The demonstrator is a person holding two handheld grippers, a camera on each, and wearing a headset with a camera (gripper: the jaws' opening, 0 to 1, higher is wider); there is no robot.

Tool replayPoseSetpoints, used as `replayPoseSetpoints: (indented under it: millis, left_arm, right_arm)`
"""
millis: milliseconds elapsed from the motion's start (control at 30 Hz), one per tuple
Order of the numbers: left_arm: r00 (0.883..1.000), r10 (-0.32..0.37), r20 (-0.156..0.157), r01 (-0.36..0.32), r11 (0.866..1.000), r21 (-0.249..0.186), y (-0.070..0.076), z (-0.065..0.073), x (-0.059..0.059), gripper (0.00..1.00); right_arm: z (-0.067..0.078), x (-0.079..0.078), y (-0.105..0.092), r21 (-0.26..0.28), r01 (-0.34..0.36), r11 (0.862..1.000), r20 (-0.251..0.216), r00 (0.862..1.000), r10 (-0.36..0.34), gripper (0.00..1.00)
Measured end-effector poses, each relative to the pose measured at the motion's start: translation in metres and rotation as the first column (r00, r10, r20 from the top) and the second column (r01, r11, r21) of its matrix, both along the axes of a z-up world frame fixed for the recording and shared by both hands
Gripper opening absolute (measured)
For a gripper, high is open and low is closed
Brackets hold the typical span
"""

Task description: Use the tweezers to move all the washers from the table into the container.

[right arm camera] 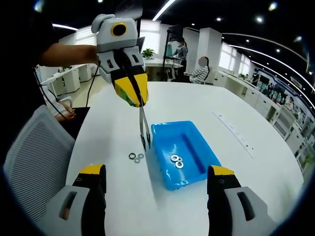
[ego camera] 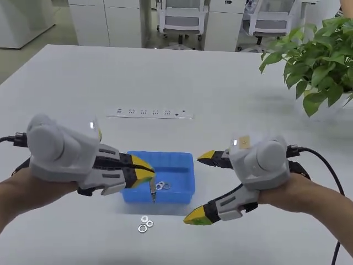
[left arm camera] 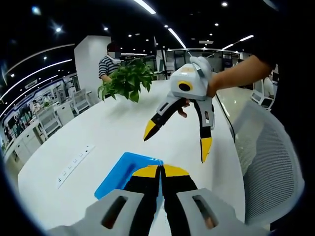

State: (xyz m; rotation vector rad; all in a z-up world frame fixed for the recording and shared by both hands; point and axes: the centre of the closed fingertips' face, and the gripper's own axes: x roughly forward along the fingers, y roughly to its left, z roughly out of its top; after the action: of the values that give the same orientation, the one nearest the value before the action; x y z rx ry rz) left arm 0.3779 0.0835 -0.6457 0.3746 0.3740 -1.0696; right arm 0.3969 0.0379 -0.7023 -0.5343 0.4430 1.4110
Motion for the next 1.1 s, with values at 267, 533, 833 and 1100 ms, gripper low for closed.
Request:
replayPoseSetpoints:
  millis: [267, 533, 833, 1100]
  left_arm:
    - [1.0, -0.008, -0.016, 0.008, 1.0, 0.013, 0.0, -0.009, -0.005, 0.05]
    - [0.999, -0.007, -0.034, 0.007, 1.0, 0.022, 0.001, -0.02, -0.009, 0.05]
    - [0.998, -0.008, -0.061, 0.01, 0.999, 0.031, 0.002, -0.033, -0.015, 0.05]
    - [0.997, -0.005, -0.073, 0.007, 1.0, 0.028, 0.001, -0.037, -0.018, 0.05]
  right_arm:
    - [-0.004, -0.004, -0.003, -0.006, 0.001, 1.0, -0.009, 1.0, -0.001, 0.85]
    - [-0.008, -0.007, -0.004, -0.01, -0.004, 1.0, -0.016, 1.0, 0.004, 0.85]
    - [-0.013, -0.01, -0.005, -0.019, -0.006, 1.0, -0.027, 1.0, 0.005, 0.83]
    - [-0.017, -0.013, -0.006, -0.032, -0.011, 0.999, -0.035, 0.999, 0.01, 0.82]
